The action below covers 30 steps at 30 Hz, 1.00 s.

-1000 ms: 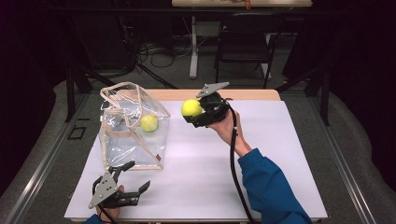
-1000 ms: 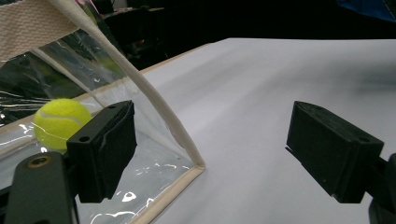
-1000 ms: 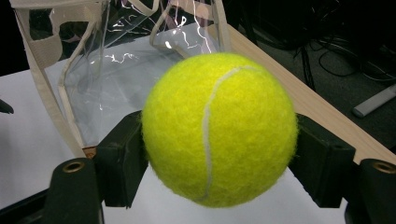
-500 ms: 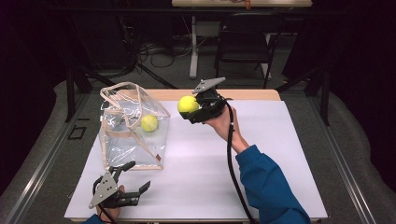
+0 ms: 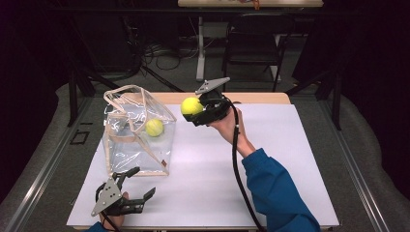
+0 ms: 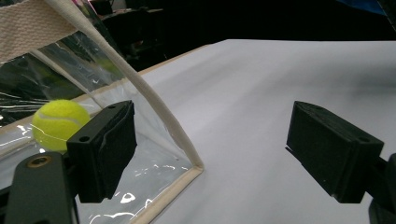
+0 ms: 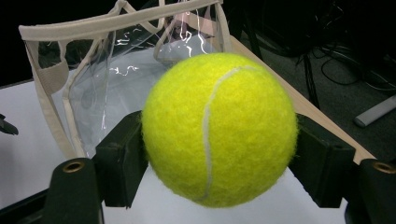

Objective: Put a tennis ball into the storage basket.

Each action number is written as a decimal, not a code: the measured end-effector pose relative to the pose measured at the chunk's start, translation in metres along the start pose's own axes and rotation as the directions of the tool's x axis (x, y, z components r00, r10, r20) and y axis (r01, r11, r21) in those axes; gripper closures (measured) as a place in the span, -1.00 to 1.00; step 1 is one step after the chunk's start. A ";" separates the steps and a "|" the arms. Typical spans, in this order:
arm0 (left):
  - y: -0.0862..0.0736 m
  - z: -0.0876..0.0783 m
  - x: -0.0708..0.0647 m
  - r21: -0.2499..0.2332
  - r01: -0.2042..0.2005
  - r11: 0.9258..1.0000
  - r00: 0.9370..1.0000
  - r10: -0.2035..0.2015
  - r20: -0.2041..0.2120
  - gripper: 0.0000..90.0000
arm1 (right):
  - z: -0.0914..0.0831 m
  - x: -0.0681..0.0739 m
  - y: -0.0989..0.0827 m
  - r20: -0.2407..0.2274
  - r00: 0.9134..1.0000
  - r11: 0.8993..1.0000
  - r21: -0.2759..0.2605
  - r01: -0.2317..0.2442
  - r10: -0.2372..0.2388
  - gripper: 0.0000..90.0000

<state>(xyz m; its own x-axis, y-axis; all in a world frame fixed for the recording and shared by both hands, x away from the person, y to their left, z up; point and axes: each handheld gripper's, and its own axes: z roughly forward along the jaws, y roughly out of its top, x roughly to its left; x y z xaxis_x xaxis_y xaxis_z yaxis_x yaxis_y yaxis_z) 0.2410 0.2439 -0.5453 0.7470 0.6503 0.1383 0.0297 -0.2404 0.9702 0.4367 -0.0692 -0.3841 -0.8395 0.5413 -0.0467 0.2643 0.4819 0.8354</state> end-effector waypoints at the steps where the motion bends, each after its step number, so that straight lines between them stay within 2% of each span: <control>1: 0.000 0.000 0.000 0.000 0.001 1.000 1.000 -0.001 0.001 -0.65 | 0.000 0.001 0.002 -0.001 1.000 1.000 -0.006 0.006 -0.006 -0.42; 19: 0.000 0.000 0.000 0.000 -0.002 1.000 1.000 0.002 0.000 -0.65 | 0.006 0.002 0.014 -0.004 1.000 0.999 -0.040 0.006 -0.006 -0.41; 30: 0.000 0.000 0.000 0.000 -0.002 1.000 1.000 0.002 0.000 -0.65 | 0.009 0.006 0.024 -0.005 1.000 0.999 -0.048 0.024 -0.024 -0.42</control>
<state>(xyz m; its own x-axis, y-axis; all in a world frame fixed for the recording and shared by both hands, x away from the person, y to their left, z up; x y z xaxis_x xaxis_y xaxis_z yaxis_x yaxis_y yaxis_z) 0.2412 0.2441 -0.5452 0.7469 0.6500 0.1402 0.0283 -0.2418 0.9699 0.4423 -0.0483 -0.3695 -0.8481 0.5260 -0.0641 0.2211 0.4612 0.8593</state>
